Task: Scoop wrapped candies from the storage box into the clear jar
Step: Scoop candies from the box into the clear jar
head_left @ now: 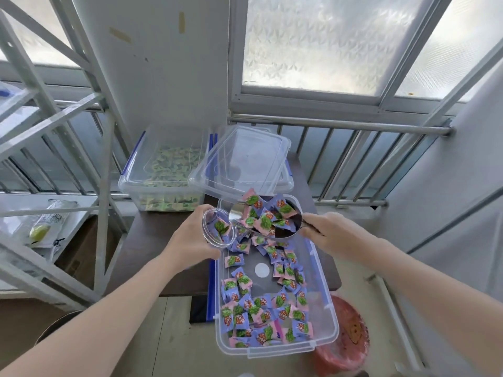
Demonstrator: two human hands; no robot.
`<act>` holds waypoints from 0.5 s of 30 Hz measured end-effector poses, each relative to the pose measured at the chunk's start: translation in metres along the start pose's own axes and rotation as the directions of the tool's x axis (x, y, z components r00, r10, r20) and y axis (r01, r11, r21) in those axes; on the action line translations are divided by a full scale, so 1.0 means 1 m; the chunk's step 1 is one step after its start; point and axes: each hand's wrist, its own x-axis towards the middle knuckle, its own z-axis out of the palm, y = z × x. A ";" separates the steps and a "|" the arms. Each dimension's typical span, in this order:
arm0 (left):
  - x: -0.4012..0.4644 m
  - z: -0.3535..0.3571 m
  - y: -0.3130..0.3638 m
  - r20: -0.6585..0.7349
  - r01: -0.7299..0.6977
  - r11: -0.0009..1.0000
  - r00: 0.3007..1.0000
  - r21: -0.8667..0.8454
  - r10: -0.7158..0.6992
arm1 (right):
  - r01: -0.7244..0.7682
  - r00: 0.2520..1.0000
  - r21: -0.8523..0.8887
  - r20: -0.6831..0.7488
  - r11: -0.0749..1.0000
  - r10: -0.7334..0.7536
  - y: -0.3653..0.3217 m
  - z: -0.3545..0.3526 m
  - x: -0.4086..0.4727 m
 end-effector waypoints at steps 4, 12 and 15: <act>0.005 -0.004 0.008 0.020 -0.016 1.000 1.000 0.014 0.015 | 0.103 0.991 -0.109 0.101 0.989 -0.092 -0.026 -0.035 0.020; 0.009 -0.005 0.008 0.040 -0.024 0.999 0.999 0.023 0.023 | 0.175 0.969 -0.375 0.231 0.910 -0.092 -0.084 -0.097 0.071; 0.009 -0.007 0.005 0.018 0.005 0.999 1.000 -0.047 -0.004 | 0.193 0.969 -0.410 0.222 0.891 -0.108 -0.089 -0.101 0.080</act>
